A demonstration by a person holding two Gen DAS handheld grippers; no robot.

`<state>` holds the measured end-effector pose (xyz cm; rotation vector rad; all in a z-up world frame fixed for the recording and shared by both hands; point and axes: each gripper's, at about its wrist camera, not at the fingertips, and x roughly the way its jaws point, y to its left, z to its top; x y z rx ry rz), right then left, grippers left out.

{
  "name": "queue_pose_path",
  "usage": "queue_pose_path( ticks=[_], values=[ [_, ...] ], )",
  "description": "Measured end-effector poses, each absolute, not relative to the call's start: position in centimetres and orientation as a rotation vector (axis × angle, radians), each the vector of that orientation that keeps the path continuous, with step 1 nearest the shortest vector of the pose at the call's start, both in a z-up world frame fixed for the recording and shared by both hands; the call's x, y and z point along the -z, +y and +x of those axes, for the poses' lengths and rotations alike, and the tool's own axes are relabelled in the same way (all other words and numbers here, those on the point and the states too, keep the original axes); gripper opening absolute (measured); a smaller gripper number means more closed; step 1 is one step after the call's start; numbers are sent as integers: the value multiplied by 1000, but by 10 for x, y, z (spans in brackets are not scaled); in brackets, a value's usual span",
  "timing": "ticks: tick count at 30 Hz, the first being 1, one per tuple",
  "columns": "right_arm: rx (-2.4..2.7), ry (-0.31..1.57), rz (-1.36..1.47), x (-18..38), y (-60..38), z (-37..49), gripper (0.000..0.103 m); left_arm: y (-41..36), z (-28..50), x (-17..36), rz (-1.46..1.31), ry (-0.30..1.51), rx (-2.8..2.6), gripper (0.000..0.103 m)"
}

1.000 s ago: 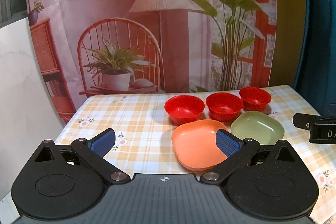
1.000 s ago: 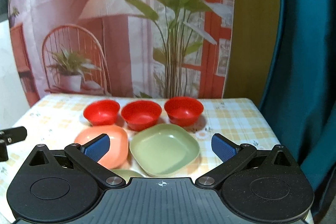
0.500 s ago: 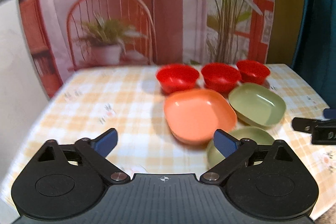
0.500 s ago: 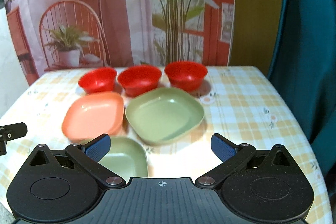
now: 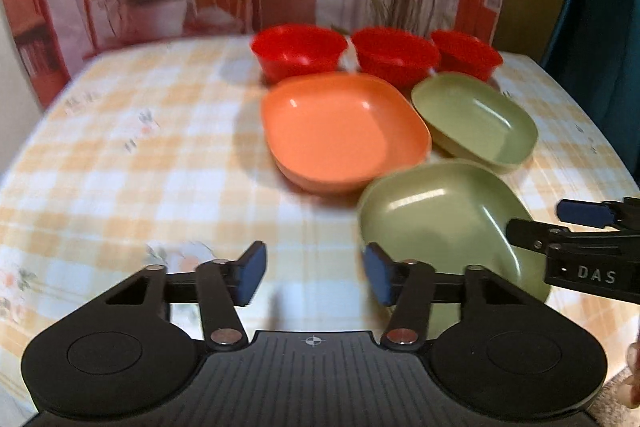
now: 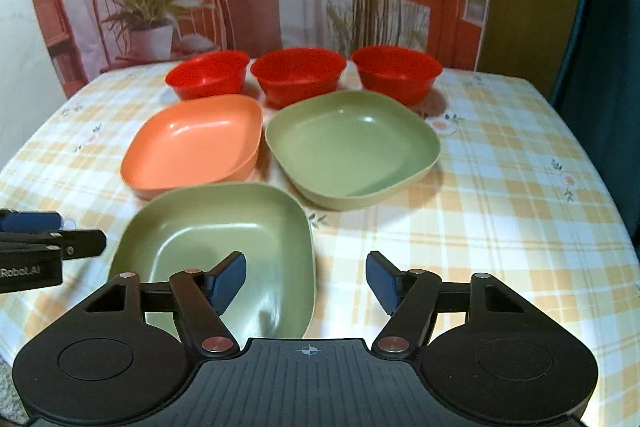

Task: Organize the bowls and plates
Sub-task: 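Close the left gripper on one green plate rim while the right gripper closes on the opposite rim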

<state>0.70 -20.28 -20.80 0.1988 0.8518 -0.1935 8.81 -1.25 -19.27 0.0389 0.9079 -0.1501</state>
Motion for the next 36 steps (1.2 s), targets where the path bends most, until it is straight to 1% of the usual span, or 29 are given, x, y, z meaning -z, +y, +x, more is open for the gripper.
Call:
queue_pose_path(
  ticks=[2, 4, 8, 10, 14, 16, 18, 21, 29, 36],
  values=[
    [190, 868, 214, 212, -204, 7, 59, -16, 88, 197, 33, 915, 178, 52],
    [184, 881, 224, 218, -206, 8, 56, -21, 90, 202, 48, 926, 197, 45],
    [166, 902, 233, 225, -206, 10, 52, -27, 89, 208, 54, 946, 212, 41],
    [158, 913, 240, 228, -206, 12, 47, -27, 90, 211, 43, 959, 220, 37],
    [151, 917, 242, 231, -206, 14, 45, -29, 88, 213, 33, 973, 241, 32],
    [147, 918, 239, 231, -206, 15, 42, -29, 88, 214, 14, 973, 254, 24],
    [139, 921, 239, 231, -205, 15, 38, -28, 89, 215, -10, 976, 271, 19],
    [121, 927, 239, 230, -202, 16, 32, -31, 88, 217, -6, 978, 293, 14],
    [122, 932, 257, 228, -202, 17, 30, -30, 87, 217, -2, 968, 295, 13],
    [131, 913, 279, 221, -203, 14, 29, -29, 85, 211, 9, 942, 294, 13]
  ],
)
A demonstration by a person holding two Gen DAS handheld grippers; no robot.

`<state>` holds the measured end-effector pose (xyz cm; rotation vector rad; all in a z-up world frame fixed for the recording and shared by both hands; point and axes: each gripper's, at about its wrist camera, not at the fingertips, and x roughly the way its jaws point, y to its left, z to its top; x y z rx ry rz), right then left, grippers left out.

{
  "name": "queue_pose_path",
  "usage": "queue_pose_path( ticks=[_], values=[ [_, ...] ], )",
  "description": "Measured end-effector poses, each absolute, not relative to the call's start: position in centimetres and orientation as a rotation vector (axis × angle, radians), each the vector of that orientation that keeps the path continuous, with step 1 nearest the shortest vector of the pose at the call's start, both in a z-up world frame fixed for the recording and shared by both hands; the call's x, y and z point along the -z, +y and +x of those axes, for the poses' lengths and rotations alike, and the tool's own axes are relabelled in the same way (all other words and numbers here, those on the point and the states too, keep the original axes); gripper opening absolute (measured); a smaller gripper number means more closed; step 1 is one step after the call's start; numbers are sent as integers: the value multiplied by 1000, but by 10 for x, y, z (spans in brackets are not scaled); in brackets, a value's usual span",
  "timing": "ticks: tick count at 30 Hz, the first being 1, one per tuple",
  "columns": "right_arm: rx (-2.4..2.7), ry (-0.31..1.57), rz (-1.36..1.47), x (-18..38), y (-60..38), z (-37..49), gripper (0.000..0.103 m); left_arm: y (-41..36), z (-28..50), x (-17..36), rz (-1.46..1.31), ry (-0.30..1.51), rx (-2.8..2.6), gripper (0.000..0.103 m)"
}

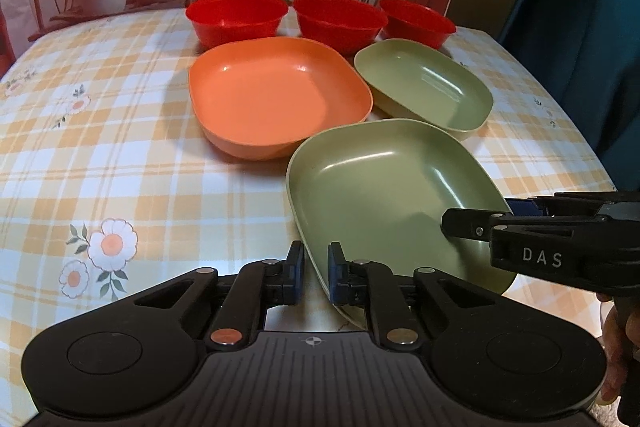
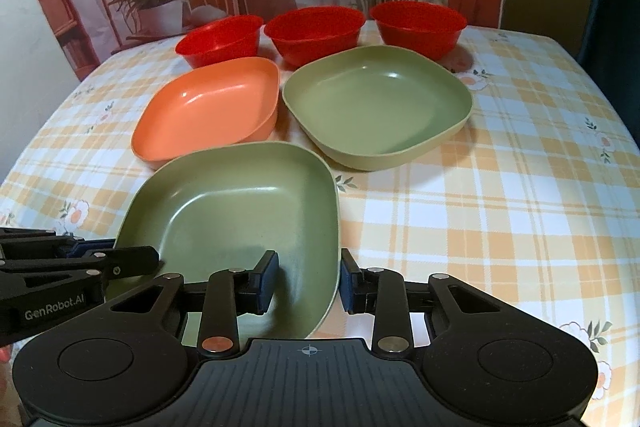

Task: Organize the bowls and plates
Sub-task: 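Close the left gripper on one green plate rim while the right gripper closes on the opposite rim, then lift the green plate with both grippers and carry it over the orange plate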

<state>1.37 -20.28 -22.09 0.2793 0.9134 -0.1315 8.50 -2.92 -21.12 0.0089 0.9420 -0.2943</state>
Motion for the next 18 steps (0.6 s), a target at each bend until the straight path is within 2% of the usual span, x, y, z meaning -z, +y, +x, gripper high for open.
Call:
queue_pose_path(
  ticks=[18],
  values=[
    [112, 834, 322, 179, -201, 53, 29, -10, 105, 176, -9, 810, 279, 13]
  ],
)
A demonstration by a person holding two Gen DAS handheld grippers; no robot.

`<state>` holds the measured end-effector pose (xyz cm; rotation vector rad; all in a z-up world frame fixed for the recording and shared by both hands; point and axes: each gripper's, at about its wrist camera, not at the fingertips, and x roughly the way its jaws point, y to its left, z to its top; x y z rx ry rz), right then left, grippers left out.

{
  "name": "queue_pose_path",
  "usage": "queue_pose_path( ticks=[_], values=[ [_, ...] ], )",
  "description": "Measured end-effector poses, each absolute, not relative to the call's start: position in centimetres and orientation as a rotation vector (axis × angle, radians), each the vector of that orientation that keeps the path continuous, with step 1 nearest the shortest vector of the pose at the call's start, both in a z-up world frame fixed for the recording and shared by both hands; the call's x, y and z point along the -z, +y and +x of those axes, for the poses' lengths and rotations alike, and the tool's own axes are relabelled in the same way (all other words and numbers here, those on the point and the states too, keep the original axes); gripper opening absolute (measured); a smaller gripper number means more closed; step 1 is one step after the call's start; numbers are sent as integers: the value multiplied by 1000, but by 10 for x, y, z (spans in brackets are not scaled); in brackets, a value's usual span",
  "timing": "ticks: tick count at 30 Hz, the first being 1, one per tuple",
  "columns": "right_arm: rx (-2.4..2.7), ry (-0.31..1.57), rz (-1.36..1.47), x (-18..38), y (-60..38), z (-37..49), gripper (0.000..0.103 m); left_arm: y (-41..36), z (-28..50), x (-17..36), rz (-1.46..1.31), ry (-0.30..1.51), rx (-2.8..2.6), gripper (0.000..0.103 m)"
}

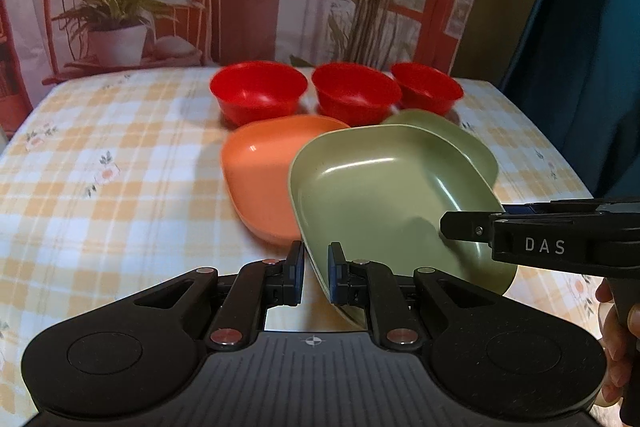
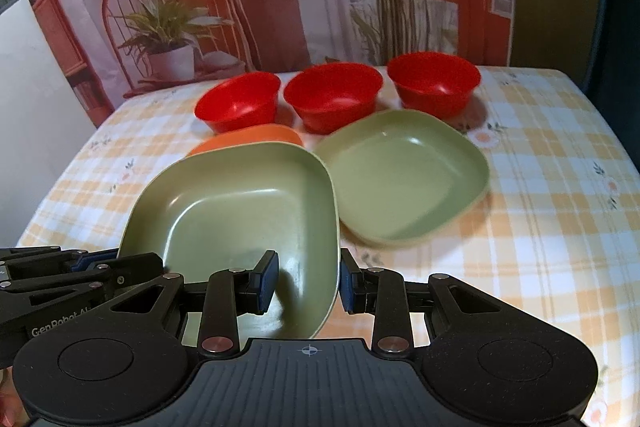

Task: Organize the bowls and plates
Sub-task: 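Lift the green plate with both grippers and carry it over the orange plate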

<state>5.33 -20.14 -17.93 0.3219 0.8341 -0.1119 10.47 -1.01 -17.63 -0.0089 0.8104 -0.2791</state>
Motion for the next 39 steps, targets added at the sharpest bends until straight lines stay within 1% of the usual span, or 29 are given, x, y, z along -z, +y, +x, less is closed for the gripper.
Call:
queue_pose_path(
  ticks=[7, 20, 39],
  values=[
    [84, 830, 322, 179, -202, 100, 29, 3, 138, 172, -10, 805, 245, 13],
    [48, 869, 251, 199, -196, 160, 28, 22, 185, 189, -5, 861, 223, 13],
    [43, 885, 197, 218, -192, 163, 28, 18, 199, 205, 48, 866, 224, 14]
  ],
)
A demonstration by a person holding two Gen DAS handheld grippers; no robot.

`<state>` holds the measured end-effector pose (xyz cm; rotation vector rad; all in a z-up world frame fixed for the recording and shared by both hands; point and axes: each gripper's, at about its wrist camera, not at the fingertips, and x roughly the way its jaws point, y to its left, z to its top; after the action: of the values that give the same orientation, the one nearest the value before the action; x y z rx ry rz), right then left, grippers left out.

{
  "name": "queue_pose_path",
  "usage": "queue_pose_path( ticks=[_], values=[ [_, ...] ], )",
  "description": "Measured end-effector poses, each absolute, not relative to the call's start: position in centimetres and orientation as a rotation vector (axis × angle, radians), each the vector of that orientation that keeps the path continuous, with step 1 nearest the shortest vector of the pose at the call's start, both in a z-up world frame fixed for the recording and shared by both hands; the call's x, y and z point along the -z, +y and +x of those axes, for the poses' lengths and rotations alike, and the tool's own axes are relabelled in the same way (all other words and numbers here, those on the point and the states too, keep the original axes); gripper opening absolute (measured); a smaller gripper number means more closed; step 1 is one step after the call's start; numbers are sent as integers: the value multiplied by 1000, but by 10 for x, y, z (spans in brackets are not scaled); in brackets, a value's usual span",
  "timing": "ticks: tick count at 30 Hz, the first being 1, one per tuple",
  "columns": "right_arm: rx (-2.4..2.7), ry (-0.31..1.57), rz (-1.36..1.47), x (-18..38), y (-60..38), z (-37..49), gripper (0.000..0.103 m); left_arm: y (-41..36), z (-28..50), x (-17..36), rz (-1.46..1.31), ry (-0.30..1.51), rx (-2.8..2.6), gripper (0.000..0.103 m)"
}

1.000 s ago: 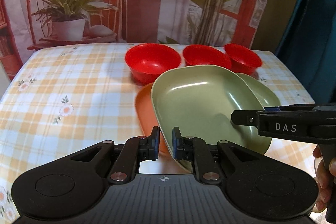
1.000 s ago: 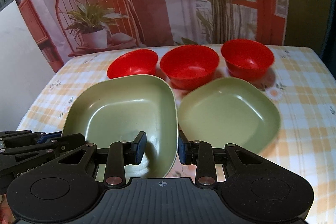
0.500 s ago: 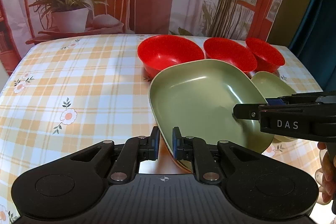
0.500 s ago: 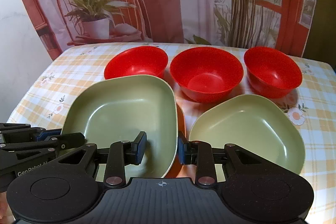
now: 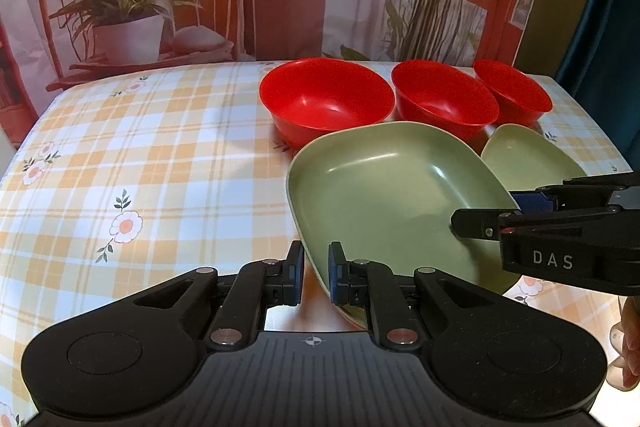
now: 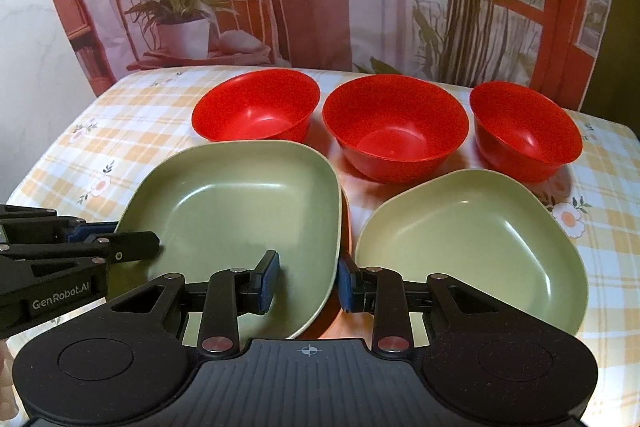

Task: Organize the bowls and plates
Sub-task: 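Lift the green plate with both grippers and carry it over the orange plate, then lower the green plate onto the orange plate and open both grippers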

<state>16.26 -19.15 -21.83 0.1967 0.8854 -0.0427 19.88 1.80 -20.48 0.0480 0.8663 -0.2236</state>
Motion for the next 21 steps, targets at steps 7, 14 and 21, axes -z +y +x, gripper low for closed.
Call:
queue_pose_path(
  ticks=[7, 14, 21],
  values=[
    [35, 880, 194, 215, -193, 161, 28, 16, 200, 204, 61, 862, 212, 20],
    [40, 857, 189, 207, -196, 156, 33, 21, 200, 196, 43, 838, 178, 39],
    [52, 845, 190, 202, -203, 150, 35, 23, 196, 190, 30, 826, 164, 39]
  ],
)
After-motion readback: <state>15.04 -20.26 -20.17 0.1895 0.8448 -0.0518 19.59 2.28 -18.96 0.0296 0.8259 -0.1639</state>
